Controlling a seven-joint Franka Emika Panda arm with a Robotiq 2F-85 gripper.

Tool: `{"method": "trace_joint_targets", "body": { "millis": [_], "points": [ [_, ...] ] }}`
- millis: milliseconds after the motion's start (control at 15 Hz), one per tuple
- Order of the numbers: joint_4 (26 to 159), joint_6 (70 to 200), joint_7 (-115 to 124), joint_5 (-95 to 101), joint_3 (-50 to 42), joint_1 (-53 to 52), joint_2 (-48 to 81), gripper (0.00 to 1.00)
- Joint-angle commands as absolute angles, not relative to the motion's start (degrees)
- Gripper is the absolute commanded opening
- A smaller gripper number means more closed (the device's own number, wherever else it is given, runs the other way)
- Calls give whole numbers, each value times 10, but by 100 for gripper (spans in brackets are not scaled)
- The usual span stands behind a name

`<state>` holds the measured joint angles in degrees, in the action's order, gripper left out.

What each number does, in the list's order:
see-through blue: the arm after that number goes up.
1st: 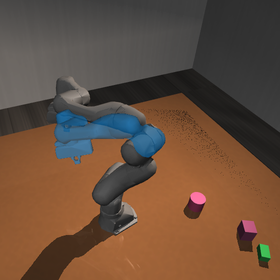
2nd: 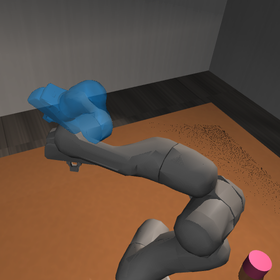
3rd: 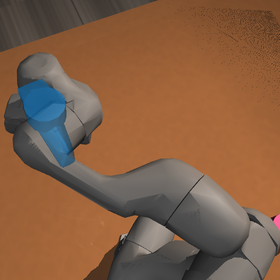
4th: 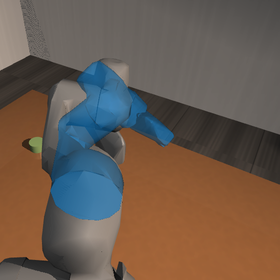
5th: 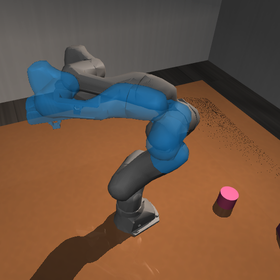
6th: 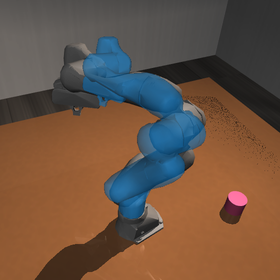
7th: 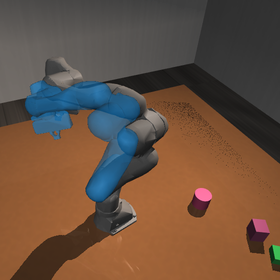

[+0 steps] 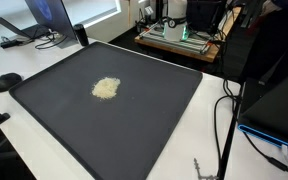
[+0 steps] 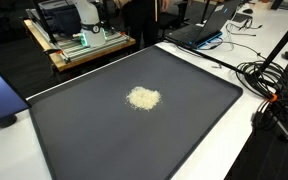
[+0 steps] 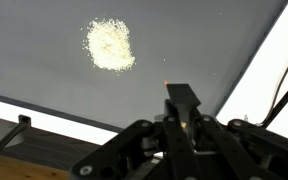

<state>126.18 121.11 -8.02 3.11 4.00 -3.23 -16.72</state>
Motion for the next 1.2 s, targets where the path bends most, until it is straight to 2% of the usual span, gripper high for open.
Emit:
{"method": "trace_joint_targets", "body": {
  "millis": [0,200,400,733,1133],
  "points": [
    [1277,1294,-34,52,39,-23,-127,3],
    [1285,1375,36,110,51,-12,-76,3],
    [1269,1419,163,249,62,-3,-11,3],
    [1223,1370,341,431,51,-47,64,3],
    [1151,1272,394,487,54,-109,148,3]
  ]
}}
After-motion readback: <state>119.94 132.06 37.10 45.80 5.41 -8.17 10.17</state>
